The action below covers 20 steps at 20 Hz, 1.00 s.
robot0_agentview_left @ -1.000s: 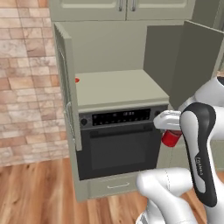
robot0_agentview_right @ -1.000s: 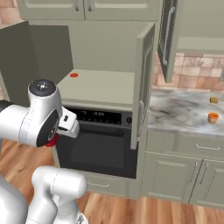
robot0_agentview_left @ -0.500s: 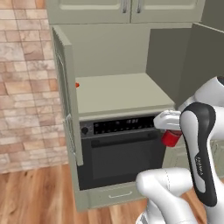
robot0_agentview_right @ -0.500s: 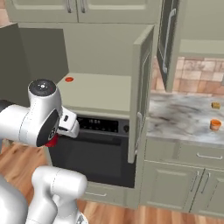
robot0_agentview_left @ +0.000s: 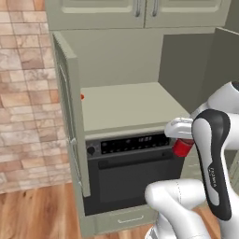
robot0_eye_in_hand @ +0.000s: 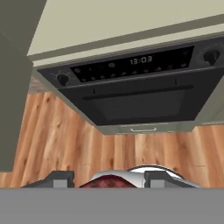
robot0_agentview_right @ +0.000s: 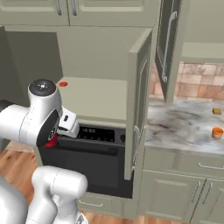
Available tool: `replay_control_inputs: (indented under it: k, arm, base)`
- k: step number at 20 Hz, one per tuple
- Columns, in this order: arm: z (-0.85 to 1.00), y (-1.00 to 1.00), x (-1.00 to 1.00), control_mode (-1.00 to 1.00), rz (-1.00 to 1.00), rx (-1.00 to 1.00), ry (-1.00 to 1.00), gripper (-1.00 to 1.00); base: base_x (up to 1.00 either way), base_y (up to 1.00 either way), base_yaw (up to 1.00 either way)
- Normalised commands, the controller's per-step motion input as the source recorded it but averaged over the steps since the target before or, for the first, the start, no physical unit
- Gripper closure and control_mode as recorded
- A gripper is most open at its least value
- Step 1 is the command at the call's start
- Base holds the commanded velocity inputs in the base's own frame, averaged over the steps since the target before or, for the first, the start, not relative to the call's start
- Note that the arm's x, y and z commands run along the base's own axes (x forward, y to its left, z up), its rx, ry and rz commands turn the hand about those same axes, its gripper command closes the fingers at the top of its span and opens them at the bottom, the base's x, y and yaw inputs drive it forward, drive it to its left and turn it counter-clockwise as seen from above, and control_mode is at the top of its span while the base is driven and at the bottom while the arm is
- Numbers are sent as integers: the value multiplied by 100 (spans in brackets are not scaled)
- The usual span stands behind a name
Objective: Pick the jam and jam from the counter and place them in the cabinets closest to them.
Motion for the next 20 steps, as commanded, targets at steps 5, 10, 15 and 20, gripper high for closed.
replay_control_inputs:
  k: [5,10,15,20]
  arm:
    - [0,0,0,100,0,0,0,100]
    - [0,0,0,100,0,0,0,100]
    - [0,0,0,100,0,0,0,100]
    - [0,0,0,100,0,0,0,100]
  base:
    - [49,1,-4]
    - [49,3,-5]
    - [44,4,-5]
    - [30,4,-5]
